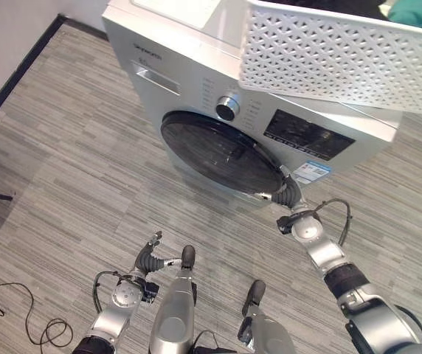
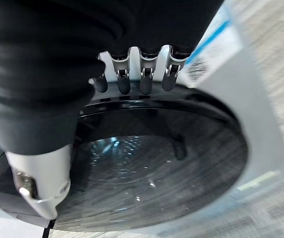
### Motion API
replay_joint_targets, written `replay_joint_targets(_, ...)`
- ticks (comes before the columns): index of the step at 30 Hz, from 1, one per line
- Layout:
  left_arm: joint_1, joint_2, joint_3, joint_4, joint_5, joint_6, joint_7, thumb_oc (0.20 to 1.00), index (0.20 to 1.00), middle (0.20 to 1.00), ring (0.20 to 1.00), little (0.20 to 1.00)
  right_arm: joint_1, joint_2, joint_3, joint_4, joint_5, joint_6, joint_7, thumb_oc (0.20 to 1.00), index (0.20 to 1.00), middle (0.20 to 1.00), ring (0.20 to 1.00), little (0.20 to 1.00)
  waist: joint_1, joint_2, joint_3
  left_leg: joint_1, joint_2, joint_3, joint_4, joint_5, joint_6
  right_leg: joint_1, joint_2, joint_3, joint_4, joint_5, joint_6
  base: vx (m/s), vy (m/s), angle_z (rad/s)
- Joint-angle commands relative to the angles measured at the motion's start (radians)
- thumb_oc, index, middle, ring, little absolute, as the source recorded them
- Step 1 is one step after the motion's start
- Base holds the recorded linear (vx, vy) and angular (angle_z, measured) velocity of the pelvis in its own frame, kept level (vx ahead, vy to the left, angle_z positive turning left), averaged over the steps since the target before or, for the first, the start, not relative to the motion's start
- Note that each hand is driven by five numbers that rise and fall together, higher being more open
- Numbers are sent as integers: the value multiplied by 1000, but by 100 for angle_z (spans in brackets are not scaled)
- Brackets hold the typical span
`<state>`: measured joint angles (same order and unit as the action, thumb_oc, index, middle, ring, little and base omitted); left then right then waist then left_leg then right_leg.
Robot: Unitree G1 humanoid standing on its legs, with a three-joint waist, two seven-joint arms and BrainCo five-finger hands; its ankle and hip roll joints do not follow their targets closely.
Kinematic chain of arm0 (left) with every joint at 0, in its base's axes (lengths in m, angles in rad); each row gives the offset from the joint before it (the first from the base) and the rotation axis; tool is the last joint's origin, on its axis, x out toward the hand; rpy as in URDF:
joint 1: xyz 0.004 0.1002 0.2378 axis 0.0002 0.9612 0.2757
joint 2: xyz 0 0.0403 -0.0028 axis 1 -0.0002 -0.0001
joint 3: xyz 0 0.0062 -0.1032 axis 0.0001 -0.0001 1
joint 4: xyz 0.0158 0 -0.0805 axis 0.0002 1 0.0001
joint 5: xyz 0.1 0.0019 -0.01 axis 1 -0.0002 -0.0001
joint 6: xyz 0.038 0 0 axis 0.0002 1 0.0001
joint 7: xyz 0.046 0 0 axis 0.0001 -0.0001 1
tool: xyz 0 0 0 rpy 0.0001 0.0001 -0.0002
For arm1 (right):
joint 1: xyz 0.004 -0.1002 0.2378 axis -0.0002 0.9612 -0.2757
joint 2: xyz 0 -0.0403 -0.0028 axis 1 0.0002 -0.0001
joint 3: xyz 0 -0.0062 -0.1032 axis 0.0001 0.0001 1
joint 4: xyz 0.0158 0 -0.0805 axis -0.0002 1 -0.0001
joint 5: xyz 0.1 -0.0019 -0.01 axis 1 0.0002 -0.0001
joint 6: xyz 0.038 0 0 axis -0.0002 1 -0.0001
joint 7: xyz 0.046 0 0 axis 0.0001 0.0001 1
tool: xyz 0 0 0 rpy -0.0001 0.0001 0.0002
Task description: Grab the laundry basket,head to the washer,open it,put in the laundry and shut it.
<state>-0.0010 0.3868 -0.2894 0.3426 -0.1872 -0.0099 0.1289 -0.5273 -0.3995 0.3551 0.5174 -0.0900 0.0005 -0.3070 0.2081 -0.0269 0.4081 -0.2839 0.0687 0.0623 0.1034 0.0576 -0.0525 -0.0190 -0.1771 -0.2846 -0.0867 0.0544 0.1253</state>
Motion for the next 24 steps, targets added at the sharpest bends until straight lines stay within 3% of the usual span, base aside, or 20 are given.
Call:
replay_joint_targets(1,37,-7,-43,-17,-83,-52,20,1000,1000,1000,1000,1000,-25,-77,-4,-23,-63,-28,-57,1000,1000,1000,1000,1000,6,23,-39,-29,-14,-62,8,-42,22,-87,-62,49,108,-51,24,14,-5,4)
replay_joint_targets(8,34,-16,-55,-47,-210,-72,23,1000,1000,1000,1000,1000,-67,-74,35,23,-149,0,-74,1000,1000,1000,1000,1000,11,34,-29,-54,-23,-81,6,-34,22,-103,-64,40,117,-55,21,10,-10,10)
replay_joint_targets(14,47,-5,-85,-109,-294,-87,20,1000,1000,1000,1000,1000,-228,-41,93,321,-82,36,-61,1000,1000,1000,1000,1000,39,58,-11,-74,-33,-97,6,-26,17,-114,-61,31,123,-60,18,2,-11,3)
replay_joint_targets(22,58,14,-97,-134,-319,-87,9,1000,1000,1000,1000,1000,-355,-19,157,524,-1,28,4,1000,1000,1000,1000,1000,63,72,-6,-82,-38,-107,-18,-9,16,-130,-60,26,130,-62,17,4,-2,-2)
replay_joint_targets(23,57,22,-94,-137,-319,-86,9,1000,1000,1000,1000,1000,-385,-11,169,569,13,29,18,624,624,624,624,624,70,74,-6,-83,-39,-106,-23,-6,16,-130,-59,22,126,-62,18,5,1,-9)
replay_joint_targets(24,57,22,-94,-137,-319,-86,9,1000,1000,1000,1000,1000,-386,-11,169,569,13,29,18,413,413,413,413,413,70,74,-6,-83,-39,-106,-23,-6,16,-130,-59,22,126,-62,18,10,5,-6)
